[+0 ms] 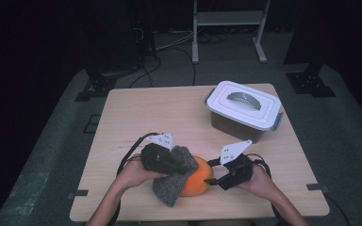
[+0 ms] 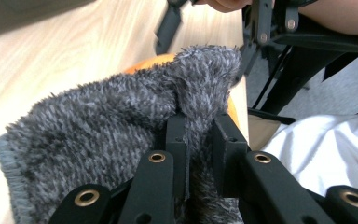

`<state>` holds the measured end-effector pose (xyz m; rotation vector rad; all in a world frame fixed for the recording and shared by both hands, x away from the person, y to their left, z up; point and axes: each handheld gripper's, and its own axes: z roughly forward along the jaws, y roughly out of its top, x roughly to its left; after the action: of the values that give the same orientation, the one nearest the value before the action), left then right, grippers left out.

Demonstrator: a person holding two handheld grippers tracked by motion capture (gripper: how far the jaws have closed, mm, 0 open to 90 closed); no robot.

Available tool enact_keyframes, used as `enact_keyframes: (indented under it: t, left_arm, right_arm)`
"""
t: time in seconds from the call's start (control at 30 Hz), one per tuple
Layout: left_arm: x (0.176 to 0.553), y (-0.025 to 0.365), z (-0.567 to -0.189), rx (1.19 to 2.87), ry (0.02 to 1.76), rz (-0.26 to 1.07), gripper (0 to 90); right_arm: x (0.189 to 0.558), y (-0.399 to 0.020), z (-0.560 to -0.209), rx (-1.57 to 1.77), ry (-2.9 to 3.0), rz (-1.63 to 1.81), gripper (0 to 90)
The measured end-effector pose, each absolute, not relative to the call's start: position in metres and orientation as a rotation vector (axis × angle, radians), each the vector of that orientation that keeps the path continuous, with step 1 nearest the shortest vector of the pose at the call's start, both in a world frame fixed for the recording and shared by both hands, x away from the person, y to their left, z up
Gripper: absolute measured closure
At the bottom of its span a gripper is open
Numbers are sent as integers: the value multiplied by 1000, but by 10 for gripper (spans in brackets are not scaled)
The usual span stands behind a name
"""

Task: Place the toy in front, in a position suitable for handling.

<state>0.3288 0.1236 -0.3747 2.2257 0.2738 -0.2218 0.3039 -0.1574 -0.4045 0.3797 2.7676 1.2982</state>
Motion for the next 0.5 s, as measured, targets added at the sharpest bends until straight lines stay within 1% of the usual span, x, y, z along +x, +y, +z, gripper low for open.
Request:
enact_keyframes:
  t: [0.03, 0.1, 0.13, 0.17, 0.2, 0.27, 0.43, 0.5]
  left_arm:
    - [329, 127, -376, 2217, 274, -232, 789]
    - [327, 129, -377, 2209, 277, -243, 789]
    - [327, 129, -377, 2214, 271, -237, 789]
    - [326, 129, -376, 2216, 272, -231, 789]
    - [326, 129, -375, 2215, 271, -224, 789]
    - [326, 129, -368, 2209, 269, -209, 789]
    - [325, 116, -350, 2192, 227, -180, 788]
    - [325, 109, -347, 2209, 211, -166, 788]
  right_arm:
    - [306, -158, -407, 414, 2785, 1305, 255]
    - [310, -155, -412, 462, 2826, 1308, 251]
    - [310, -152, -414, 453, 2837, 1311, 274]
    - [309, -150, -414, 439, 2831, 1313, 318]
    - [307, -148, -413, 407, 2811, 1300, 390]
    - [300, -144, -404, 330, 2734, 1263, 489]
    - [293, -137, -399, 264, 2695, 1252, 515]
    - [290, -133, -398, 238, 2692, 1246, 523]
